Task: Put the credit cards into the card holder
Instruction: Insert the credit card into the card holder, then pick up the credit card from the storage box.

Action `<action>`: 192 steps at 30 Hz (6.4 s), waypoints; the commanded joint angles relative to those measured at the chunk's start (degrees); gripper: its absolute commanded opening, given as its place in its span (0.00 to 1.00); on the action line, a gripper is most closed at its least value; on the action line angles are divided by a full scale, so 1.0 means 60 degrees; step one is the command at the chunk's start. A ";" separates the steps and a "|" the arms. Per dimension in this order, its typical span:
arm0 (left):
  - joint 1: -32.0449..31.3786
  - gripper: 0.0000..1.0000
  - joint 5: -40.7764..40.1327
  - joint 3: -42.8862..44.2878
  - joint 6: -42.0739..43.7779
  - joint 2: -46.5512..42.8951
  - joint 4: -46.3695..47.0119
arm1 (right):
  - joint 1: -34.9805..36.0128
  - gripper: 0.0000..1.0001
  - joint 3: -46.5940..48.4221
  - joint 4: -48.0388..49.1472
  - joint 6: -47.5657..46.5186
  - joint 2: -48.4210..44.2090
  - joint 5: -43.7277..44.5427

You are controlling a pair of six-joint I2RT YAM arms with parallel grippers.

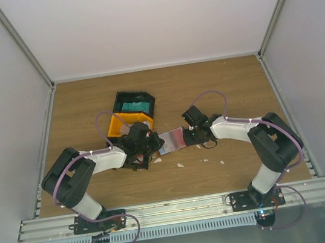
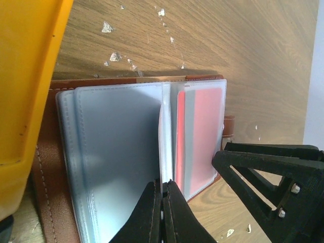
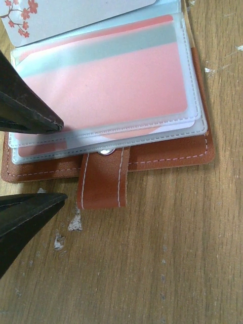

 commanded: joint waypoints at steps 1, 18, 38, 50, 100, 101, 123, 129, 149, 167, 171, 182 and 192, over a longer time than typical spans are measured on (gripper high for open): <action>-0.0083 0.00 -0.0186 0.0033 -0.0057 -0.0100 0.0487 | 0.0121 0.33 -0.0230 -0.0342 0.0121 0.0167 -0.0095; -0.0083 0.00 0.0058 -0.0088 -0.0116 0.0160 0.1205 | 0.0102 0.32 -0.0232 -0.0401 0.0088 0.0250 0.0036; -0.0097 0.00 0.0047 0.0372 -0.0026 0.0953 0.1246 | 0.0120 0.33 -0.0353 -0.0299 0.0172 0.0227 -0.0033; -0.0356 0.01 -0.0181 0.0798 0.0148 0.1537 0.0893 | 0.0114 0.32 -0.0427 -0.0262 0.0209 0.0225 -0.0044; -0.0808 0.57 -0.0989 0.1733 0.1440 0.0724 -0.2431 | 0.0117 0.35 -0.0716 0.0382 0.0296 -0.0097 -0.0304; -0.0814 0.57 -0.1000 0.1772 0.1427 0.0727 -0.2528 | 0.0114 0.36 -0.0712 0.0400 0.0245 -0.0097 -0.0323; -0.0816 0.19 -0.0111 0.2886 0.2294 0.1832 -0.2498 | 0.0114 0.35 -0.0425 0.0679 -0.0431 0.0202 -0.0655; -0.0815 0.20 0.1000 0.3268 0.2697 0.2352 -0.1986 | 0.0113 0.35 -0.0458 0.0786 -0.0286 0.0043 -0.0647; -0.0614 0.70 -0.0513 0.3548 0.4833 -0.0940 -0.4907 | 0.0103 0.45 0.0730 -0.0490 0.1909 -0.1375 0.1566; 0.1575 0.70 -0.1313 0.5929 0.6180 0.1091 -0.7267 | 0.0113 0.44 0.1356 -0.0162 0.0938 -0.0190 0.1181; 0.1879 0.75 -0.0539 0.6386 0.6647 0.1833 -0.7605 | 0.0100 0.44 0.1282 0.0147 0.0644 -0.0033 0.1166; 0.1960 0.70 -0.0335 0.7372 0.6982 0.3276 -0.8789 | 0.0027 0.44 0.1311 0.0590 0.0215 0.0672 0.0778; 0.1964 0.65 0.0750 0.7005 0.7362 0.2875 -0.8807 | -0.0059 0.44 0.1396 0.0516 0.0252 0.0646 0.0894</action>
